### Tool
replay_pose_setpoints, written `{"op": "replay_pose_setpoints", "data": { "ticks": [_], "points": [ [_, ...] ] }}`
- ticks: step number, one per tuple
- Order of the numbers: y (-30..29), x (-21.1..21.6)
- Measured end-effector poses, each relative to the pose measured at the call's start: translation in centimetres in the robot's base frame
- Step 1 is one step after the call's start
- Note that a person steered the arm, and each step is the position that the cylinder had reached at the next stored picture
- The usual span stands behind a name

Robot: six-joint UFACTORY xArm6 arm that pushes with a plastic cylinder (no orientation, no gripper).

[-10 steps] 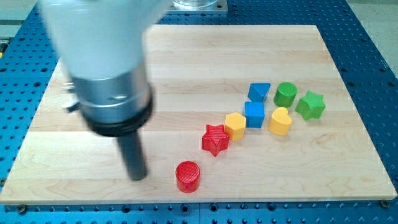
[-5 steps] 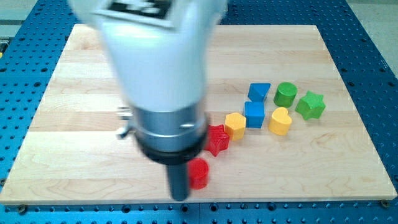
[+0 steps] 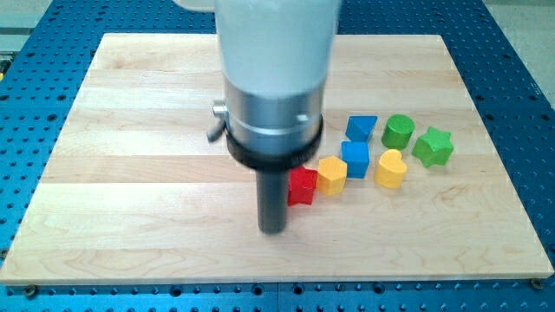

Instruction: Move the red circle to the top left of the yellow hexagon

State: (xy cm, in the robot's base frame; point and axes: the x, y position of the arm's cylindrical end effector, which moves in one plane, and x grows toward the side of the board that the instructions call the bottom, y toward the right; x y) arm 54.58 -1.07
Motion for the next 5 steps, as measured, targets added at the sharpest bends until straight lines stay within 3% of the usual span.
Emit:
{"op": "replay_pose_setpoints", "data": {
  "ticks": [2, 3, 4, 5],
  "points": [
    [0.0, -9.3],
    [-0.9, -10.3],
    [-3.3, -9.3],
    [-4.6, -3.3]
  ]
}}
